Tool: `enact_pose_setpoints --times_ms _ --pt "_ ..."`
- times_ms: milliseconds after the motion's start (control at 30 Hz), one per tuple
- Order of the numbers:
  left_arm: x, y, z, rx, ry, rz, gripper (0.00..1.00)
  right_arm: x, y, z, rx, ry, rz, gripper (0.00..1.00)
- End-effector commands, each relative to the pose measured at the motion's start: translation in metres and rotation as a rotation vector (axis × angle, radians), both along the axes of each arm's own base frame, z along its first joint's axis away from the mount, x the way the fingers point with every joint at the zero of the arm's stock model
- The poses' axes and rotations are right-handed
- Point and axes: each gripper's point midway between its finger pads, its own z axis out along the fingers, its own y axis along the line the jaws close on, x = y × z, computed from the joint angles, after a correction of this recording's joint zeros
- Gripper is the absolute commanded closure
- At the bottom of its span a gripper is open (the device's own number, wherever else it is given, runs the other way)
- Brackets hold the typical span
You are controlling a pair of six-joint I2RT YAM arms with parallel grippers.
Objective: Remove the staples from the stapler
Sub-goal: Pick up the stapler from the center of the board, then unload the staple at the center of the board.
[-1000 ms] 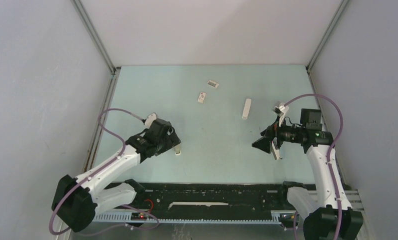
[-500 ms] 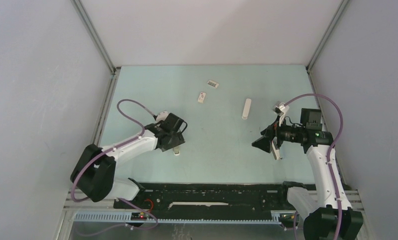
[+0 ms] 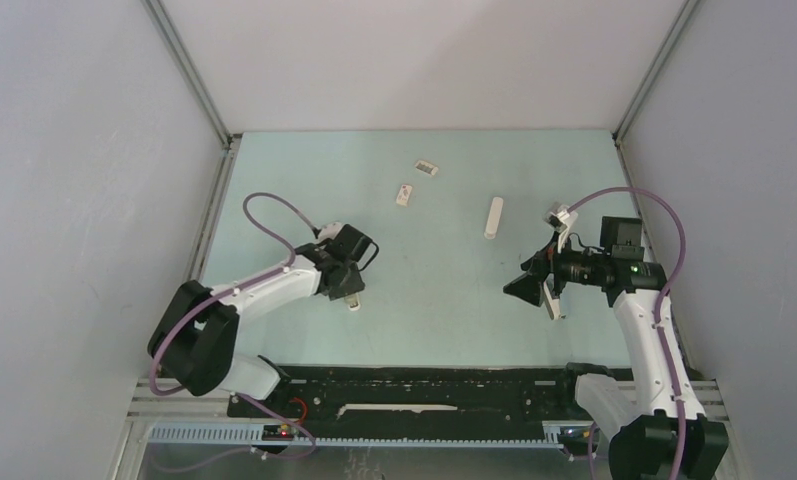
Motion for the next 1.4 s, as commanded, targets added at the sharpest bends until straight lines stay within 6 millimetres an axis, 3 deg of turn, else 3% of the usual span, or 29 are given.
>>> enact_pose_setpoints --times_ms 0,233,400,767,1033,1267,1367 --pt "0.021 -0.011 0.043 -0.042 -0.140 -0.049 1.00 -0.002 0.008 0.001 0.009 -0.005 0.036 0.00" --pt "0.028 -0.046 0.085 -0.234 -0.327 -0.250 1.00 -0.014 0.039 0.005 0.073 0.052 0.181 0.00" --pt "0.030 -0.068 0.098 -0.336 -0.415 -0.360 1.00 -0.013 0.059 0.001 0.106 0.083 0.267 0.00" --pt "0.023 -0.108 0.116 -0.428 -0.493 -0.675 1.00 0.028 0.087 -0.027 0.038 -0.068 0.440 0.00" --pt "0.013 -0.139 0.128 -0.475 -0.609 -1.002 1.00 0.074 0.110 -0.029 0.014 -0.206 0.557 0.00" --pt "0.006 -0.149 0.148 -0.448 -0.757 -1.192 1.00 0.092 0.122 -0.040 -0.021 -0.290 0.649 0.00" --pt "0.001 -0.152 0.149 -0.452 -0.780 -1.254 1.00 0.086 0.132 -0.036 0.020 -0.275 0.687 0.01"
